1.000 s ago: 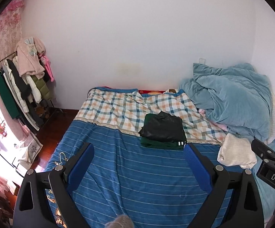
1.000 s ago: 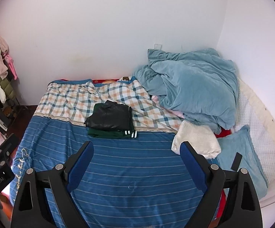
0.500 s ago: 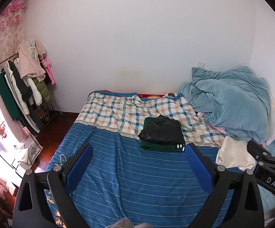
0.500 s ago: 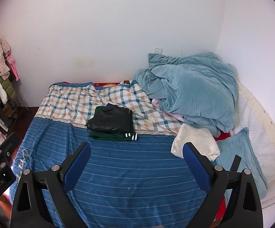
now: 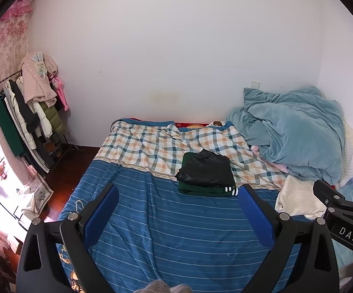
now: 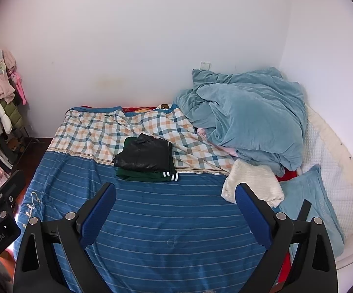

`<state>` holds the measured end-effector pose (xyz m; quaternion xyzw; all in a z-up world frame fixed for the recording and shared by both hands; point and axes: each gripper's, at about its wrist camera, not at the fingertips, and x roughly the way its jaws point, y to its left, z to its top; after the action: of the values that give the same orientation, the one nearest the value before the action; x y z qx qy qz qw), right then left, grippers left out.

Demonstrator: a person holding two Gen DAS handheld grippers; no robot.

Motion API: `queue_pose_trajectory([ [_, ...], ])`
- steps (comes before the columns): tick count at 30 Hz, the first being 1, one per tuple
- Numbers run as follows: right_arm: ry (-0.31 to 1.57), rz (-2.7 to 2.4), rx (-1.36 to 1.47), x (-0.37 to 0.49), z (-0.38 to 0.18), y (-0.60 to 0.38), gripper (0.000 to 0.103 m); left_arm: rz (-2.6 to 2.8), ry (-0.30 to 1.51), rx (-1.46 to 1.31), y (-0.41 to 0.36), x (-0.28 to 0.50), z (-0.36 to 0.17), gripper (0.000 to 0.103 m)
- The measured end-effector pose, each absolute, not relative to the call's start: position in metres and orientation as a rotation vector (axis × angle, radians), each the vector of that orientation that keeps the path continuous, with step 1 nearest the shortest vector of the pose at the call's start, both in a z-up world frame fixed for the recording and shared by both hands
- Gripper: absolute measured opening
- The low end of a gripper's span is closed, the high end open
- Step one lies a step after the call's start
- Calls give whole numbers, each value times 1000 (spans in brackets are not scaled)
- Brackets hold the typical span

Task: Fold large clothes

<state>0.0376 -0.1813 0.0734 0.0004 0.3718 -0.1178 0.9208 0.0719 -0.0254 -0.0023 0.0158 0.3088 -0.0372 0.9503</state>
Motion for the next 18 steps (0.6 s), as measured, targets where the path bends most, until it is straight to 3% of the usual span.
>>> queue_pose_trajectory([
  [18,757,-246,-3,39,75,-180,100,-78,629,32,-22,74,2,100],
])
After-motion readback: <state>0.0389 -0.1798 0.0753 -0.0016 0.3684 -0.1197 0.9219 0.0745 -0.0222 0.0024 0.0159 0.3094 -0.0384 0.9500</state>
